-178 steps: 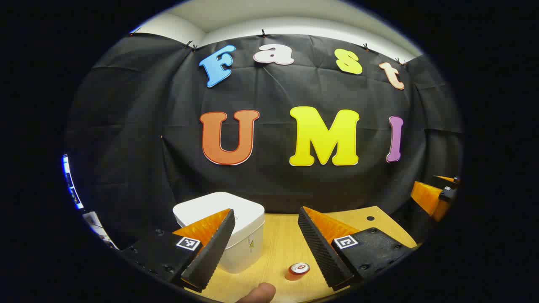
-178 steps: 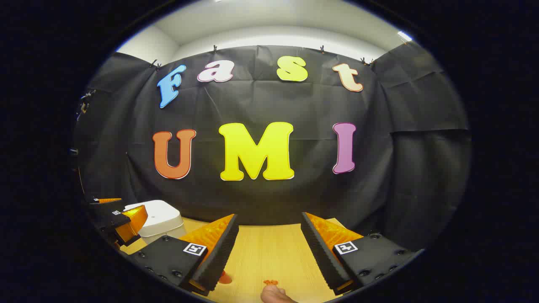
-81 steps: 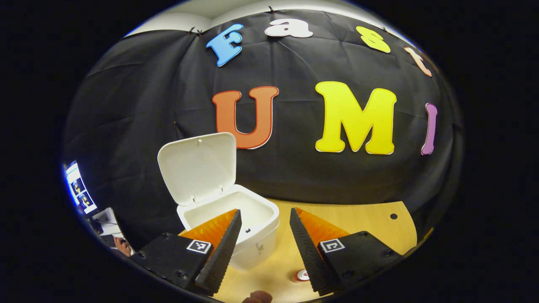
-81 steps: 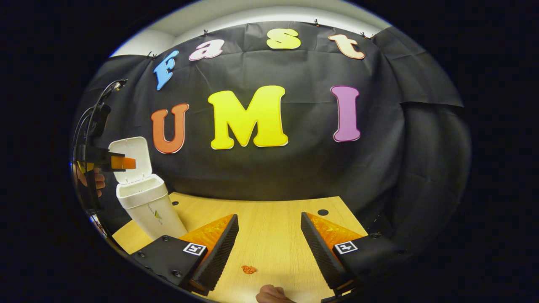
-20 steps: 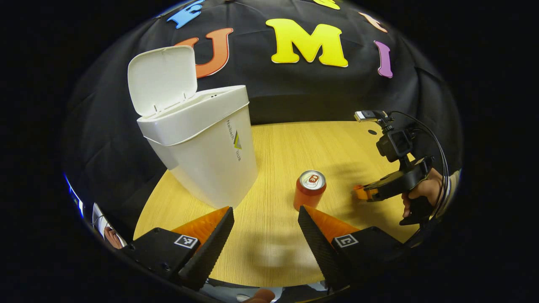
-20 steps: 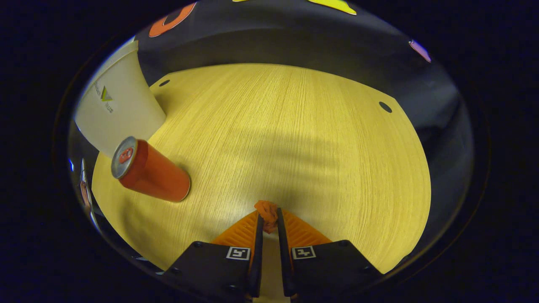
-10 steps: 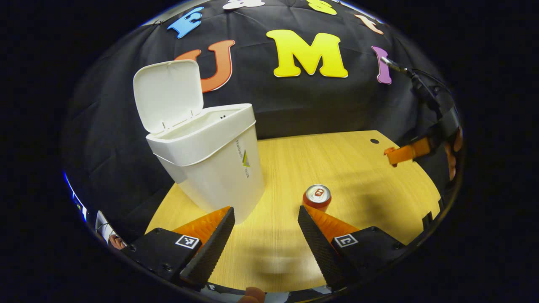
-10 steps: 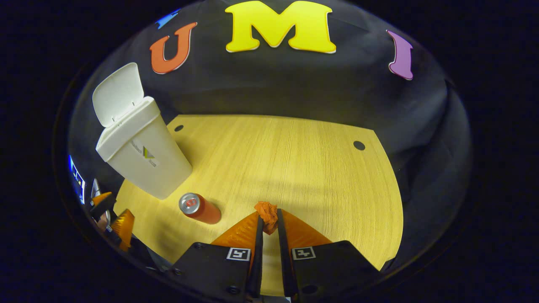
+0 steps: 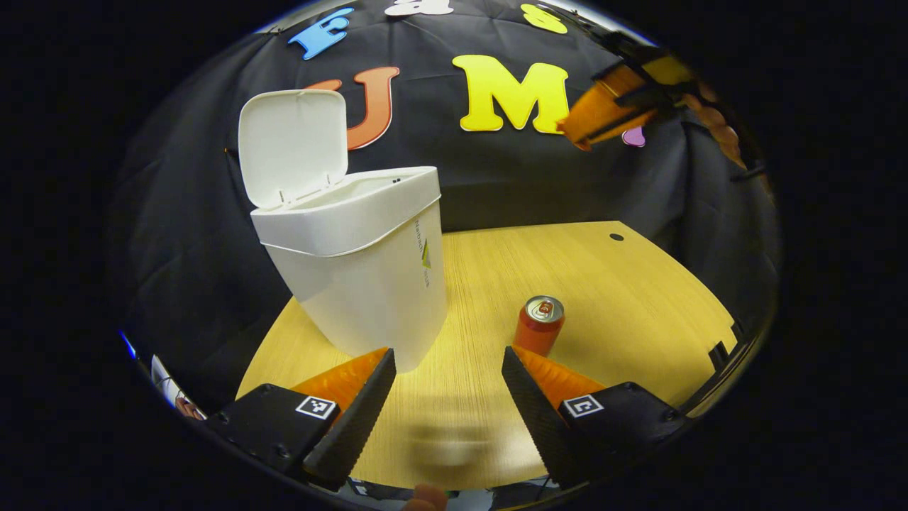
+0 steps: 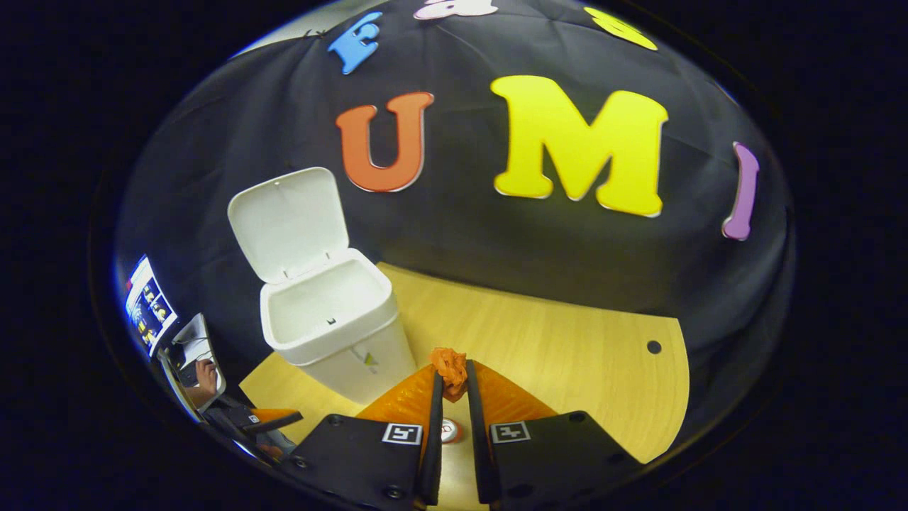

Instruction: Press the lid of the desktop garbage bin to open it, pick up the crumpled paper on the desktop and throw it into the bin, then pick up the pop can on the desktop and drop it into the bin, and finally close the garbage bin lid.

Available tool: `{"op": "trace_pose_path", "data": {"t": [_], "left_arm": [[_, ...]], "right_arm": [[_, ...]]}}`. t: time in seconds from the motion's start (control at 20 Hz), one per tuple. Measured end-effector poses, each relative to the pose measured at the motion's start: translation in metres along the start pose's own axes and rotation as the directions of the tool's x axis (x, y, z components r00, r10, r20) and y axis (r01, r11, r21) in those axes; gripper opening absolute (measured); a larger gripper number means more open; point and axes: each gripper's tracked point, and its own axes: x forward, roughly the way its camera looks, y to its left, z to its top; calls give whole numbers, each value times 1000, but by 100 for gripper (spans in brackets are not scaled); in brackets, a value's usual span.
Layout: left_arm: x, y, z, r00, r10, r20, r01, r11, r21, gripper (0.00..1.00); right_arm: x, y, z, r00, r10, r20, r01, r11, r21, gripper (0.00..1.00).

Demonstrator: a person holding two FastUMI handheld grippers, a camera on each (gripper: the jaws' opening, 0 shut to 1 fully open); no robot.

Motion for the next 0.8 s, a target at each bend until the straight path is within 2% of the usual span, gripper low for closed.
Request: {"op": "trace_pose_path", "data": {"t": [0.15, 0.35, 0.5, 0.8], "left_arm": [[-5, 9, -10, 1000, -6, -5, 6, 1000, -8, 100], [-6, 15, -20, 1000, -14, -9, 13, 999, -44, 100], [-6, 27, -27, 1000, 0, -13, -1, 998, -70, 100], [-5, 36, -44, 999, 26, -45, -31, 993, -116, 100]], "right_arm": [[29, 62, 17, 997, 78, 13, -77, 996, -45, 20], [66, 119, 24, 992, 128, -11, -128, 988, -81, 20], [96, 143, 23, 990, 136, -36, -138, 988, -63, 20], [140, 157, 11, 989, 111, -94, -117, 991, -63, 21]]}}
